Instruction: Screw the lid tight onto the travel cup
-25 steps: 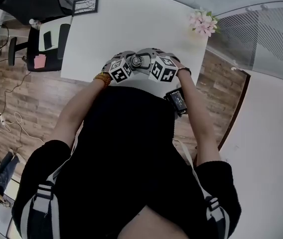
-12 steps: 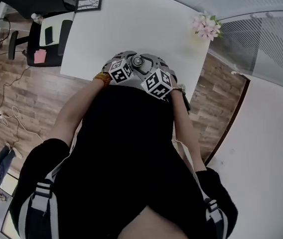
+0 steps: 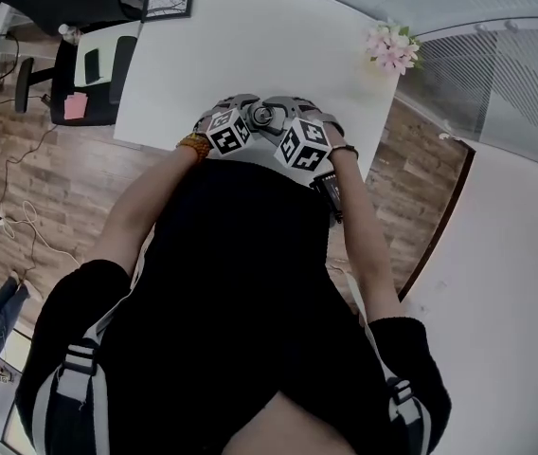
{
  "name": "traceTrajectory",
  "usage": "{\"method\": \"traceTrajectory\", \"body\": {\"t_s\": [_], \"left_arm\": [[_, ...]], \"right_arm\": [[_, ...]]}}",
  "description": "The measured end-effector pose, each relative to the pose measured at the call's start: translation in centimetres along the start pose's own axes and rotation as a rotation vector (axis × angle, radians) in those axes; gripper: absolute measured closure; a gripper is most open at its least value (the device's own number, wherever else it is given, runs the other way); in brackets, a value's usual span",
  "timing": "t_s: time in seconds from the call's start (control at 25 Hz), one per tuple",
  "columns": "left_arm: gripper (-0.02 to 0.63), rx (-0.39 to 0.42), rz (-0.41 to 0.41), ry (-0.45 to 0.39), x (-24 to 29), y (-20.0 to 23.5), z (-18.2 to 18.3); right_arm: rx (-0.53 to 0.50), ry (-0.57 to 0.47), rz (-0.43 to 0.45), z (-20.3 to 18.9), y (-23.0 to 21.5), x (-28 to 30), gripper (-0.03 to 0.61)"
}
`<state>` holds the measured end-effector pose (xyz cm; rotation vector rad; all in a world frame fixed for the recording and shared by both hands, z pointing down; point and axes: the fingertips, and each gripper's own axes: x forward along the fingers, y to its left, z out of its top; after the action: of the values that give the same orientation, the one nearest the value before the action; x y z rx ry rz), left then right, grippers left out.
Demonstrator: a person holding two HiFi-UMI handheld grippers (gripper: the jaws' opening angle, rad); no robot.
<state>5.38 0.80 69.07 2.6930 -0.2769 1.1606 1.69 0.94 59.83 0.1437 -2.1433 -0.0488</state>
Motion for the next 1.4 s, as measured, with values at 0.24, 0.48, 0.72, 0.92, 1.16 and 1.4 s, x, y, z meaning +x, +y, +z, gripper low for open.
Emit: {"method": "traceTrajectory", "body": {"t_s": [0.24,0.48,0.72,0.92,1.16,1.4], "left_arm": [[0.232,-0.011,0.008,0.007,0.1,-0.1,0.0],[0.232,-0.009,0.009,0.005,0.0,0.0,0.0],[0.233,-0.001,0.003,0.008,0.1,0.0,-0.1],[0.233,0.029,-0.005,0.016,0.1,-0.1,-0.3],[0.233,0.063,-0.049,0.008,0.0,-0.2,-0.4],[0.232,0.044,-0.031,-0.021,-0.1,-0.4,-0.1]], "right_arm": [[-0.129,-0.008,0.05,-0.2,0.3,-0.1,0.341],[0.198,-0.107,-0.046,0.4,-0.3,-1.2,0.307],[0.267,-0.047,-0.095,0.6,-0.7,-0.2,0.328],[0.102,0.004,0.035,0.8,-0.1,0.2,0.331],[-0.221,0.031,0.266,1.0,0.7,0.1,0.331],[0.019,-0.058,0.069,1.1,-0.2,-0.9,0.296]]}}
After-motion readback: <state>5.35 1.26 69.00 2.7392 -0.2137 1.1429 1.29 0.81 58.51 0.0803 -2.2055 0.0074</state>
